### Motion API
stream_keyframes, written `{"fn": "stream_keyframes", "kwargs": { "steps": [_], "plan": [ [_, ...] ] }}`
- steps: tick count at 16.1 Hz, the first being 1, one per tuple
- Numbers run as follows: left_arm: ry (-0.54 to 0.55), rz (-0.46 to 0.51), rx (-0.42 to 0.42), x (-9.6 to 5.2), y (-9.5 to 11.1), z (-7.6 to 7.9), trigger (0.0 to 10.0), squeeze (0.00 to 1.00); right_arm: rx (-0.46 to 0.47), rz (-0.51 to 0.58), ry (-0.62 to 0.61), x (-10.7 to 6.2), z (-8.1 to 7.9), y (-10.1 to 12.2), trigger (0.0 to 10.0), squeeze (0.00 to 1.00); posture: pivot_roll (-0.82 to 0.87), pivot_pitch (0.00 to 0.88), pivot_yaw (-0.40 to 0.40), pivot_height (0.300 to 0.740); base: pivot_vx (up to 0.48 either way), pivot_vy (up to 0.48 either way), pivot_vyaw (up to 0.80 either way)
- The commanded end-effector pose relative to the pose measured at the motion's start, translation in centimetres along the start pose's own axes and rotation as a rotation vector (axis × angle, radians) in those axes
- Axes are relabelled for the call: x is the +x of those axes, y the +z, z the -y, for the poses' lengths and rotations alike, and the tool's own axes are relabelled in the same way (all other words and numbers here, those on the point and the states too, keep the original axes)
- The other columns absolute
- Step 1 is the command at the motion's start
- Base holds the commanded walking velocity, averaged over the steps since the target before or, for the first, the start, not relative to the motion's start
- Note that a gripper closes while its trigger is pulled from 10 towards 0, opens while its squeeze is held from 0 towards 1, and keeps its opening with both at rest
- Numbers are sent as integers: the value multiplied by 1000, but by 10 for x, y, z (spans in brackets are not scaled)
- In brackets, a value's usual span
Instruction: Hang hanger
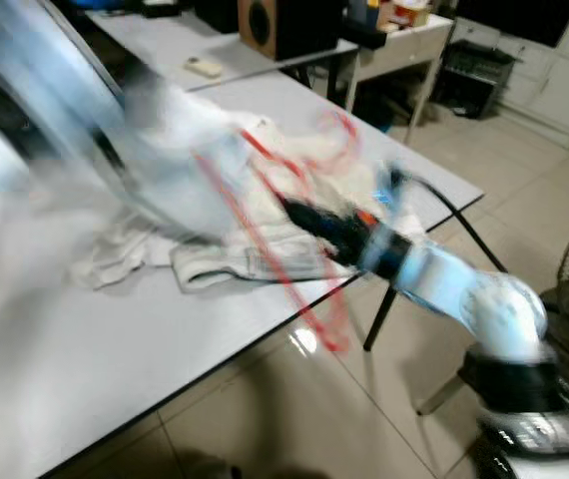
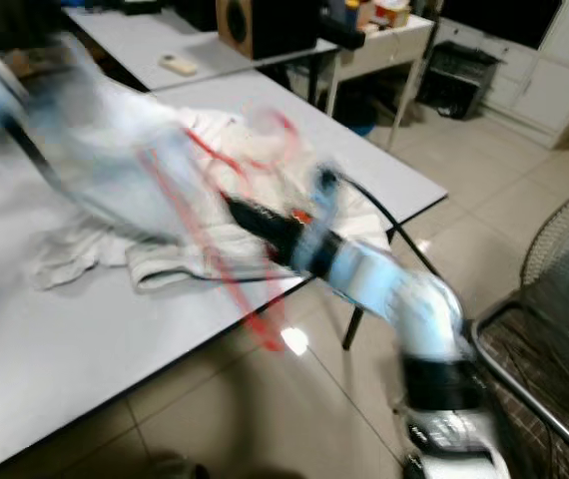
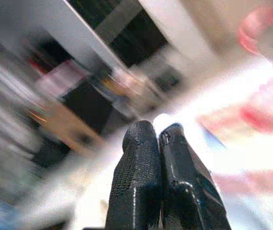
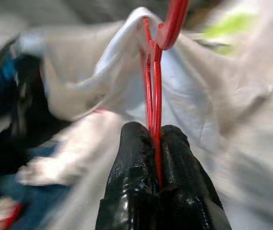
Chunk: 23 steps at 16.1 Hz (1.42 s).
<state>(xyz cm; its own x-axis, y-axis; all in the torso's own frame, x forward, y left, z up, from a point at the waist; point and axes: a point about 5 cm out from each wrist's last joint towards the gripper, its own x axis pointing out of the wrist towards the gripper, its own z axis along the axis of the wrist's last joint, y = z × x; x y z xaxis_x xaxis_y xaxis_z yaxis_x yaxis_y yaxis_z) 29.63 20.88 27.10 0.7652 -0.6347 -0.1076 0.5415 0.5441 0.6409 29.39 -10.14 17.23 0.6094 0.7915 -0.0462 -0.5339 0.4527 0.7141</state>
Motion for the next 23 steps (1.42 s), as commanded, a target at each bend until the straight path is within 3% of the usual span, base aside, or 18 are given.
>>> {"fn": "stream_keyframes", "kwargs": {
  "steps": [1, 2, 4, 7, 9, 11, 13, 17, 19, 23],
  "plan": [
    [30, -79, -18, 9, -13, 9, 0, 0, -57, -10, -103, -11, 13, -2, 10000, 0, 56, 0, 6, 740, 0, 0, 0],
    [38, -96, -30, 15, -16, 15, 0, 0, -140, 5, -226, -26, 28, 0, 10000, 0, 41, 0, 16, 740, 0, 0, 0],
    [58, -88, -35, 18, -13, 14, 0, 0, -191, 53, -289, -36, 35, 8, 10000, 0, 27, 0, 28, 740, 0, 0, 0],
    [404, -33, -33, 17, 4, -27, 0, 0, -335, 282, -253, -55, 26, 53, 10000, 0, 0, 0, 43, 740, 0, 0, 0],
    [393, -1, -63, 18, 7, -24, 0, 0, -354, 178, -260, -57, 29, 42, 10000, 0, -5, 0, 41, 740, 0, 0, 0],
    [182, -53, -128, 27, -4, 14, 0, 0, -208, -12, -314, -57, 46, 0, 10000, 0, -4, 0, 38, 740, 0, 0, 0],
    [111, -67, -169, 32, -9, 37, 0, 0, -104, 36, -185, -54, 36, -12, 10000, 0, -9, 0, 40, 740, 0, 0, 0],
    [150, 18, -165, 36, 2, 35, 0, 0, 136, 109, 55, -58, 20, -26, 10000, 0, -6, 0, 34, 740, 0, 0, 0],
    [191, 76, -163, 32, 8, 29, 0, 0, 277, 144, 22, -58, 31, -34, 10000, 0, -2, 0, 29, 740, 0, 0, 0],
    [279, 210, -194, 27, 21, 19, 0, 0, 377, 111, -14, -59, 37, -49, 10000, 0, 4, 0, 27, 740, 0, 0, 0]
  ]
}}
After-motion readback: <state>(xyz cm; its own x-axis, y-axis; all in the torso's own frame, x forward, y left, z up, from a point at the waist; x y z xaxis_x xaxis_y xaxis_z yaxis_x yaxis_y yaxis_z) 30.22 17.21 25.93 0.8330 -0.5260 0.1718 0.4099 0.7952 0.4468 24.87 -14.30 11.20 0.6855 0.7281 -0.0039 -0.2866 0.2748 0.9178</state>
